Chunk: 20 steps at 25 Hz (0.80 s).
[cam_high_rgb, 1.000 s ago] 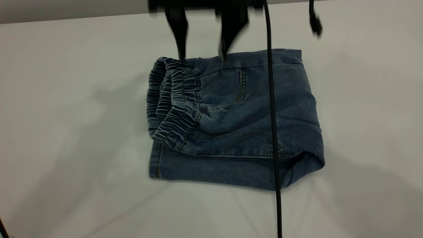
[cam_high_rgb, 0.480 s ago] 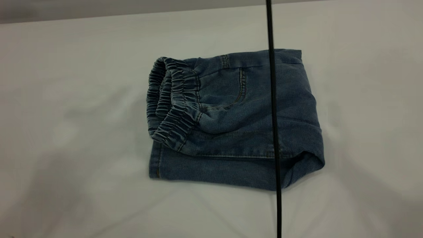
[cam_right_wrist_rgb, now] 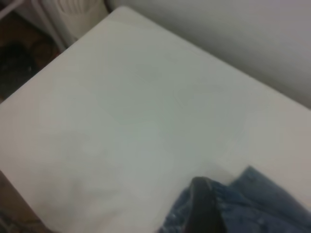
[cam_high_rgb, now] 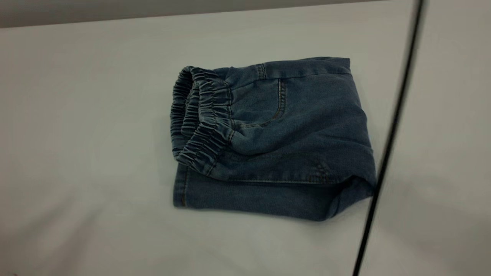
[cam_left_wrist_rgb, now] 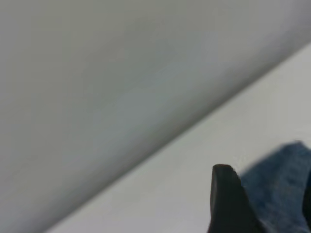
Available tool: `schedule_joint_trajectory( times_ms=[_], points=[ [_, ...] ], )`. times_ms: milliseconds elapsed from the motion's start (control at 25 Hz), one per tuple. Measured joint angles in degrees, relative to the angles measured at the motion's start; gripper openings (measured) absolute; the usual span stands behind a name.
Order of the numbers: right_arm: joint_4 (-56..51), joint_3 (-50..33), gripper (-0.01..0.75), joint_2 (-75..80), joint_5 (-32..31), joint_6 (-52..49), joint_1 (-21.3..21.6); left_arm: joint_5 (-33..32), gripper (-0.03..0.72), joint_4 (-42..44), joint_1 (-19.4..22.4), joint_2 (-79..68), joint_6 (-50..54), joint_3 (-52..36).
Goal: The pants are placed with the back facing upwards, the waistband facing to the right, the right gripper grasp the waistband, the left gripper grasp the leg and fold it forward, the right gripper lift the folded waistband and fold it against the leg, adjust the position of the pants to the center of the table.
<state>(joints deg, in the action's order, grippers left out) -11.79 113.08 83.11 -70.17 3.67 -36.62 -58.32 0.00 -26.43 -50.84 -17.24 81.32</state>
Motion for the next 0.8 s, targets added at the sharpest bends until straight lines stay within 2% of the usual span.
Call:
schedule_joint_trajectory(
  times_ms=[240,440,600,800],
  points=[
    [2.88,-14.83,0.416,-17.59,0.07,1.49,0.00,-11.14,0.344,-9.11,0.00,6.32,6.27,-0.12],
    [5.16,-28.30,0.416,-34.55,0.43,0.53,0.00,-11.63,0.344,-9.61,0.00,11.13,13.25,-3.31],
    [5.26,-38.40,0.416,-47.33,5.90,-1.31,0.00,-11.68,0.344,-11.58,0.00,16.70,13.88,-9.24],
    [8.80,-49.72,0.416,-62.46,6.57,-5.24,0.00,-11.69,0.344,-11.93,0.00,24.86,17.24,-17.90]
  ],
)
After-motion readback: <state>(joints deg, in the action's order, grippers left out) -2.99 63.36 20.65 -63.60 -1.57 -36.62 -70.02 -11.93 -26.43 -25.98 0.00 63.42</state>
